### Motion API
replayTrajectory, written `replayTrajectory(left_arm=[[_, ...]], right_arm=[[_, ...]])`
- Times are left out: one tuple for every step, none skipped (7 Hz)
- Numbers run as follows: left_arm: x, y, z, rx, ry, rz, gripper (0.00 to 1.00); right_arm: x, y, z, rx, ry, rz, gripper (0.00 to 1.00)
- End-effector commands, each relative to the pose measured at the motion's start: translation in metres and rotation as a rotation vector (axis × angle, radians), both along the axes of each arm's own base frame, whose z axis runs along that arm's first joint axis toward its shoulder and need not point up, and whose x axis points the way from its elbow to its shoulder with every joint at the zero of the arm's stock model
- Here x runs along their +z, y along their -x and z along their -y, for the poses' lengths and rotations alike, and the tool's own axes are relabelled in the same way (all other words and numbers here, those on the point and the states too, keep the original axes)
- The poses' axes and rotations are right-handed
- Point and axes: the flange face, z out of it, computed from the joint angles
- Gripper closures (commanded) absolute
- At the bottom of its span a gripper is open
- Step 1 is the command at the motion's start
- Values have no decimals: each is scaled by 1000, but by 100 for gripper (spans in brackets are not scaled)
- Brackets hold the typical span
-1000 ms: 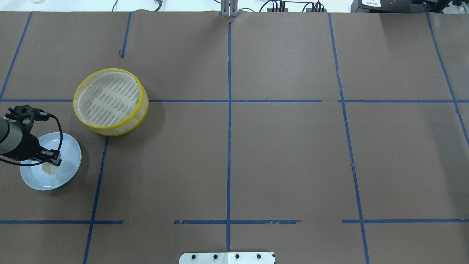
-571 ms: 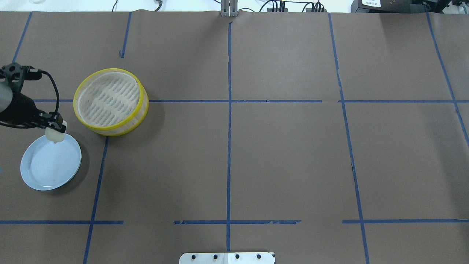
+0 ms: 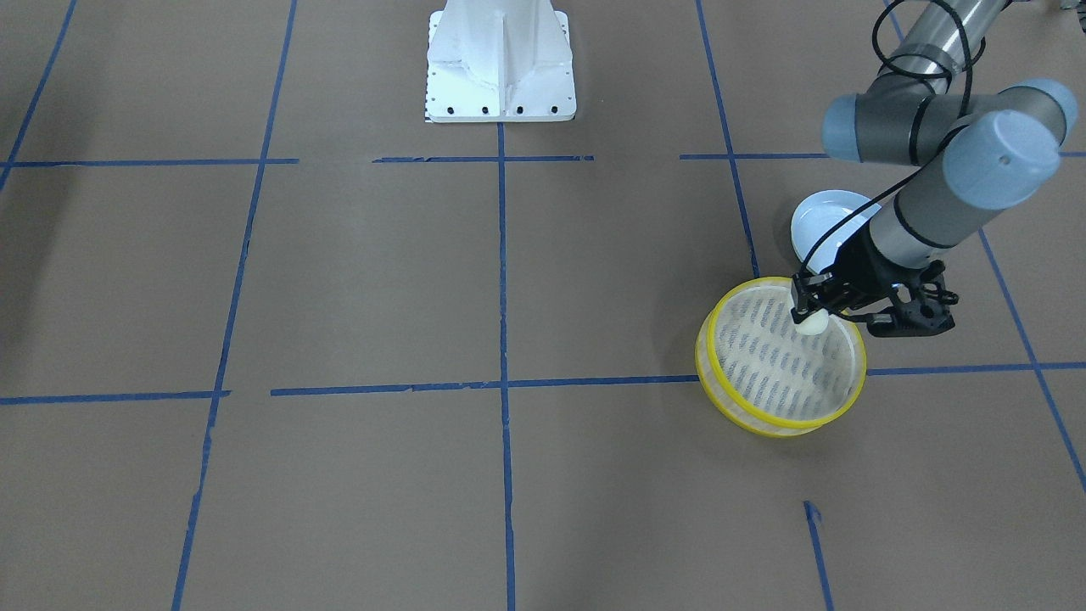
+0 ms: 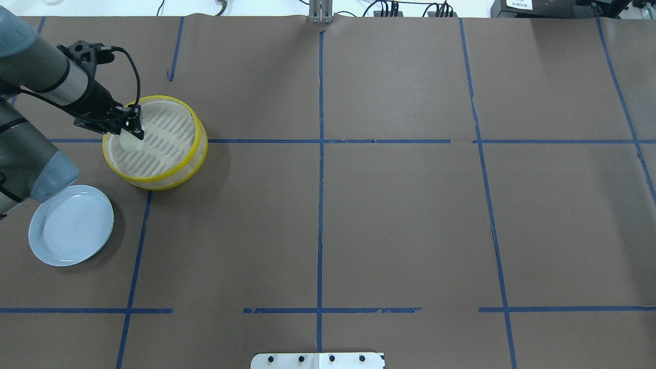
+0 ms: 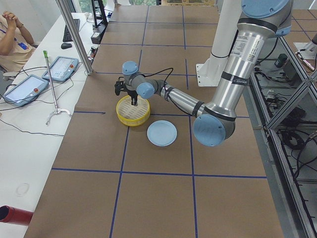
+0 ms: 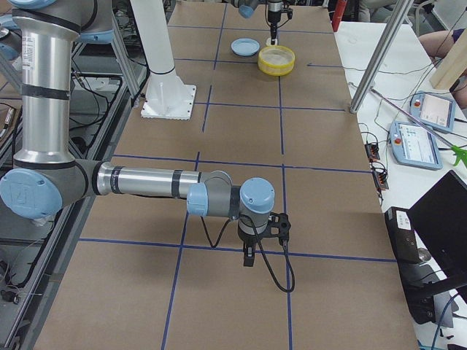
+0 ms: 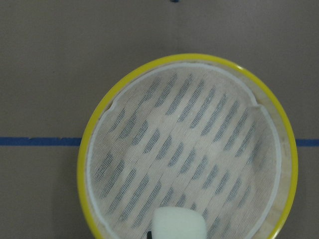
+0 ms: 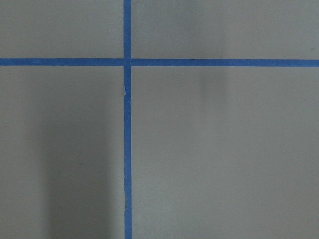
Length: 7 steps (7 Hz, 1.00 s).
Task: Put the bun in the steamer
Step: 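Lift the bun and carry it with the left gripper over the steamer, then lower the bun into the steamer and open the left gripper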
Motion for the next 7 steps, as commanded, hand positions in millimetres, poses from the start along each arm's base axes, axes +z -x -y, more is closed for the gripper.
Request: replayTrajectory(left_arm=[[15, -33, 7, 21, 48, 24, 67], [20, -42, 4, 30, 56, 31, 67], [22, -43, 5, 20, 46, 47, 67], [23, -43, 5, 18, 45, 52, 67], [23, -44, 5, 20, 44, 52, 66], [30, -45, 8, 18, 51, 64, 66], [29, -46, 8, 18, 48, 62, 66]], right_arm=[[0, 0, 0, 0, 0, 0, 0], [0, 0, 0, 0, 0, 0, 0], [0, 0, 0, 0, 0, 0, 0], [0, 0, 0, 0, 0, 0, 0], [0, 0, 0, 0, 0, 0, 0], [0, 0, 0, 0, 0, 0, 0], [0, 0, 0, 0, 0, 0, 0]])
